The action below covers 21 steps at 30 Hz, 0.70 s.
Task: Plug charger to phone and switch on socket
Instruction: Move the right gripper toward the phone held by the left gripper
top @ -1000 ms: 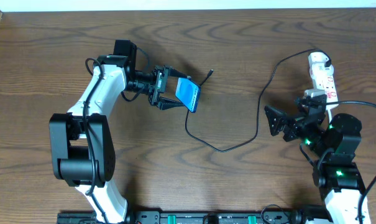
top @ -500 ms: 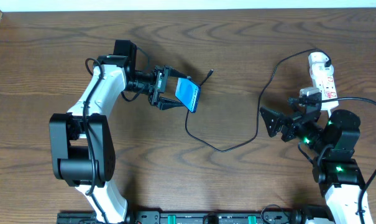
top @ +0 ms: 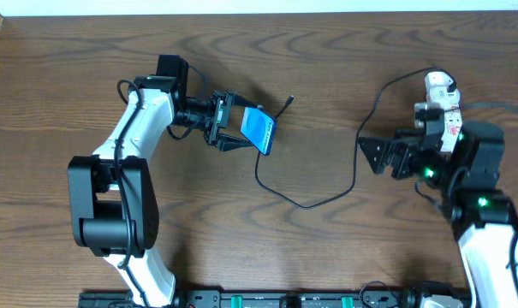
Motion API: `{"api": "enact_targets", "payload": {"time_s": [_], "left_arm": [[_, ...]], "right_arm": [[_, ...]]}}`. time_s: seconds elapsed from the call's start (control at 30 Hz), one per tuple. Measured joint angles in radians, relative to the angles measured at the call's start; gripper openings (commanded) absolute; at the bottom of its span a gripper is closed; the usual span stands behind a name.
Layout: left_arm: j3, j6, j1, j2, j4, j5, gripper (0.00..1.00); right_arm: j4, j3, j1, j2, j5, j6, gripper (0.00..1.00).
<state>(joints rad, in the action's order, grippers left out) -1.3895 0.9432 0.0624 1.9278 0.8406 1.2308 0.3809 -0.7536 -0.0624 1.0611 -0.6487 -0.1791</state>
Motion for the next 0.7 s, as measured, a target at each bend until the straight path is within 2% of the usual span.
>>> {"api": "enact_targets", "payload": {"time_s": [0.33, 0.53, 0.6, 0.7], "left_arm": [[0.000, 0.000, 0.000, 0.000, 0.000, -0.004, 0.73], [0.000, 0.014, 0.000, 0.000, 0.000, -0.003, 0.73], [0.000, 0.032, 0.000, 0.000, 0.000, -0.003, 0.73], [0.000, 0.072, 0.000, 0.000, -0.031, -0.008, 0.73]], "right_arm": [[0.344, -0.329, 0.000, 0.195, -0.008, 0.069, 0.99], [0.304, -0.358, 0.000, 0.218, -0.018, 0.086, 0.99], [0.267, -0.358, 0.000, 0.220, -0.023, 0.046, 0.99], [0.221, -0.358, 0.002, 0.221, -0.026, -0.034, 0.93]]}}
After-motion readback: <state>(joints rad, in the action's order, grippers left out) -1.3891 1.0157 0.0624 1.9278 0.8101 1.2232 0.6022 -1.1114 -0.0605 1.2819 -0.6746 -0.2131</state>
